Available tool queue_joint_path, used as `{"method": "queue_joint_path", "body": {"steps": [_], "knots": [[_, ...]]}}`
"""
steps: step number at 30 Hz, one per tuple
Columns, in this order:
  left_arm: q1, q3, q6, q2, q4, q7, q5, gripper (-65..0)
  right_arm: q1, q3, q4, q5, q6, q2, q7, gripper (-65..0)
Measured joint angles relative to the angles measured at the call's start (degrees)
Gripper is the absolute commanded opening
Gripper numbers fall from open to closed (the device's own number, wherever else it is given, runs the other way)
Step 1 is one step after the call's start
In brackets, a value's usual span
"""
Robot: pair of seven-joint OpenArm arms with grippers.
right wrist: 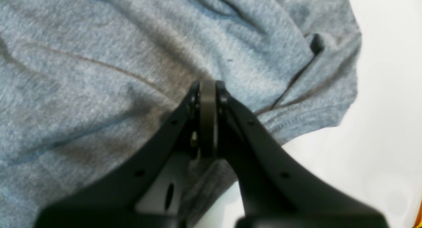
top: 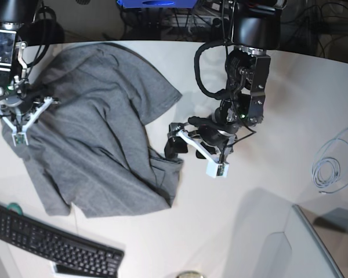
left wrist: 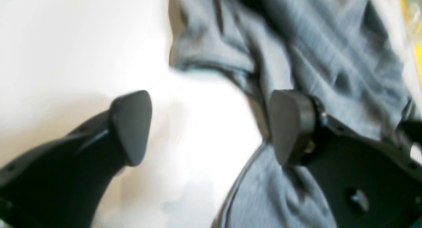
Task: Layout the t-shirt on the table in an organized manner, then fold the t-shirt properly
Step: 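Pull the hem with the left gripper away from the right gripper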
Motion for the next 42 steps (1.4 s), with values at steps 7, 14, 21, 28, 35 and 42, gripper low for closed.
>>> {"method": "queue_joint_path", "body": {"steps": [7,14,21,28,35,42], "knots": [[-3.2,0.4,0.0,0.5,-8.7,-4.4,-3.3,-16.9,0.0,0.0,0.0,0.0,0.0,-0.1,0.0,-63.5],[-7.3,-0.1,0.0,0.5,-13.9,-4.9,-8.0,-16.9,0.0,0.0,0.0,0.0,0.0,-0.1,0.0,-63.5],[-15.1,0.3,0.0,3.3,-26.3,-12.0,-8.1,-17.4,0.0,0.0,-0.1,0.0,4.7,0.0,-0.1,-63.5],[-15.7,0.4,0.3,3.9,-31.3,-13.6,-7.8,-59.7,-1.9,0.0,0.4,0.0,6.1,-0.1,0.2,-63.6],[-16.3,-0.1,0.2,2.7,-29.9,-13.4,-8.0,-65.0,-5.9,0.2,7.1,-0.4,17.4,-3.1,0.3,-63.6],[-12.7,0.0,0.3,-1.0,-17.8,-6.1,-7.9,-65.0,-4.3,0.0,0.9,-0.4,21.3,-5.4,0.0,-63.6]]}}
